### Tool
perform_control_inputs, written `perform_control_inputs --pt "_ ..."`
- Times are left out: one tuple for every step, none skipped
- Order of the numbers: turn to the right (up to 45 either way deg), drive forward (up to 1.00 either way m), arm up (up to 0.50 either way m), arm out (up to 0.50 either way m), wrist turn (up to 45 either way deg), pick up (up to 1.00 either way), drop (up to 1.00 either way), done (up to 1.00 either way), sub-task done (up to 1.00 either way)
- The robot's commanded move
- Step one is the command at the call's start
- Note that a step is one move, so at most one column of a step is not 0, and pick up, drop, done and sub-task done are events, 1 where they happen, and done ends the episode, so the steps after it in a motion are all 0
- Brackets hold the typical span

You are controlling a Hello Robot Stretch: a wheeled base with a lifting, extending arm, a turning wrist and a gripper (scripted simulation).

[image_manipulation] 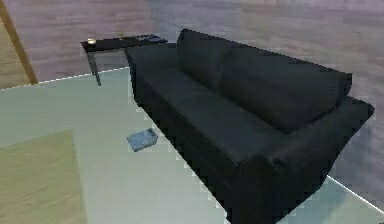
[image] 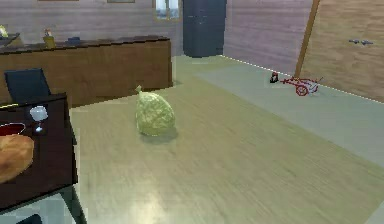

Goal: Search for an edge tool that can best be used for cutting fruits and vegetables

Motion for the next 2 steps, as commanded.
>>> perform_control_inputs --pt "0.0 0.5 0.0 0.0 0.0 0.0 0.0 0.0 0.0" --pt "-24.0 0.0 0.0 0.0 0.0 0.0 0.0 0.0 0.0"
